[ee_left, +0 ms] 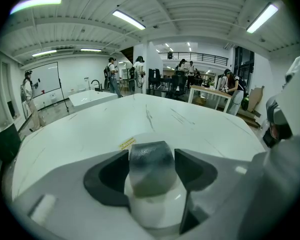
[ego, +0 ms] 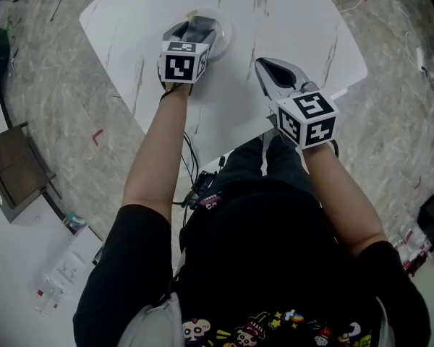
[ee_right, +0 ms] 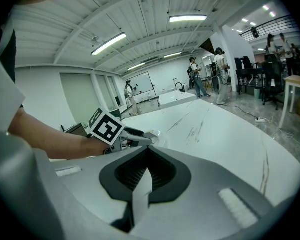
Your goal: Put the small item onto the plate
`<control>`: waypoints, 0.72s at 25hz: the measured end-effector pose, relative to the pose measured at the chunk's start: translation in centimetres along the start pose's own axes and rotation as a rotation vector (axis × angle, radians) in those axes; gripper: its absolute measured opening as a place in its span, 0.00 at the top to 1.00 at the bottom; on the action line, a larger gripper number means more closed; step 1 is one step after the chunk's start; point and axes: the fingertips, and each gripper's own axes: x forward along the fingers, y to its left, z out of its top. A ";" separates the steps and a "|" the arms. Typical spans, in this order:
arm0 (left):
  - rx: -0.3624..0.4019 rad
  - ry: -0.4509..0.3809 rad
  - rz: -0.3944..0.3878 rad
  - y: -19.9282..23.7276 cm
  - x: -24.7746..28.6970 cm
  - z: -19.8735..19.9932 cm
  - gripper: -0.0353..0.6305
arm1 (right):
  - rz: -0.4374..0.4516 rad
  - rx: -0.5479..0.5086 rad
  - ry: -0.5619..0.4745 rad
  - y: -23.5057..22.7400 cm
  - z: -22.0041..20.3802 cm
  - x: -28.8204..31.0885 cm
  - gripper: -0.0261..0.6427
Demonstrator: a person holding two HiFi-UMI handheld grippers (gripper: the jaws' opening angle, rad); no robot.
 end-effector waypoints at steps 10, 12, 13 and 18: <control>-0.009 -0.022 0.001 -0.1 -0.1 0.1 0.50 | -0.007 -0.004 0.002 -0.2 -0.2 -0.5 0.93; -0.017 -0.027 0.002 -0.1 -0.2 0.1 0.49 | -0.009 -0.007 0.002 -0.1 -0.2 -0.7 0.93; -0.018 -0.028 0.002 -0.1 -0.3 0.1 0.49 | -0.011 -0.008 0.002 -0.1 -0.2 -0.8 0.93; -0.028 -0.035 0.009 0.0 -0.6 -0.1 0.49 | -0.017 -0.011 0.003 -0.3 -0.2 -1.2 0.93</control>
